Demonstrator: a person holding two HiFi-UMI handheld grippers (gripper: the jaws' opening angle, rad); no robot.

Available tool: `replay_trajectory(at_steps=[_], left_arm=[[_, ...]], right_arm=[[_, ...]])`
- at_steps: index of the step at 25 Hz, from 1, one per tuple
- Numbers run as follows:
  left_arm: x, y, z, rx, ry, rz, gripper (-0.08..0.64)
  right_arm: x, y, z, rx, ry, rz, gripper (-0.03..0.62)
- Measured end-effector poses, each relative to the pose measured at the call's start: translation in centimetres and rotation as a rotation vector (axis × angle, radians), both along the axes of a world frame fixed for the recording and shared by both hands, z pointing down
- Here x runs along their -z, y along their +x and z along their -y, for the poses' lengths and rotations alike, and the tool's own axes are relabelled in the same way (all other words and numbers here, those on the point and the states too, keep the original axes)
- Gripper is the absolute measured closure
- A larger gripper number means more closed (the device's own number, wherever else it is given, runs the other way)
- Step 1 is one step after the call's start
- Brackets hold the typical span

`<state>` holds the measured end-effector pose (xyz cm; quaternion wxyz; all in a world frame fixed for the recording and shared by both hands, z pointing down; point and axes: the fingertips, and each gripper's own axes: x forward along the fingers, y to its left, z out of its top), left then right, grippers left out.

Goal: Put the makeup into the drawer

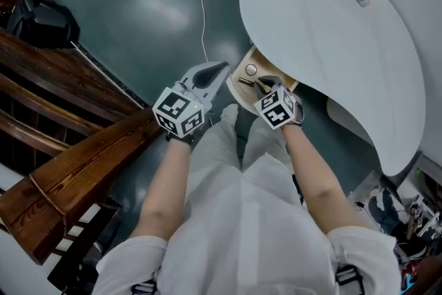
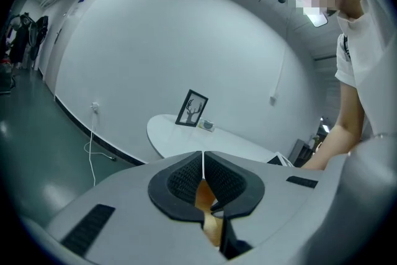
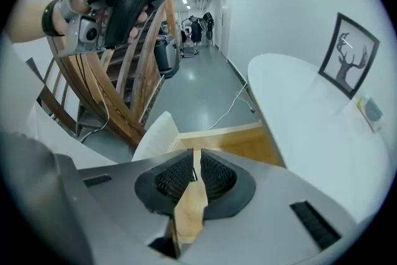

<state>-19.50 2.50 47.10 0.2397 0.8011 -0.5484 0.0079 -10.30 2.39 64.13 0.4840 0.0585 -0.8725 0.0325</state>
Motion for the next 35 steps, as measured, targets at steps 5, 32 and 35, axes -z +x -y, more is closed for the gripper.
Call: replay_trajectory(at_steps=[5, 32, 35], left_arm=[[2.1, 0.0, -0.2, -0.015, 0.022, 0.013, 0.538], [17.1, -1.0, 1.5, -0.106, 0.292, 0.14, 0.538], [18.5, -2.1, 1.2, -0.08, 0.321, 0.14, 0.538]], right_arm=[[4.9, 1.5, 1.2, -0.098, 0.049, 0.09, 0.575], [33.4, 14.1, 8.6, -0.596, 0.33, 0.712, 0.583], [35.3, 15.6, 8.4, -0.634, 0.347, 0.761, 0.583]])
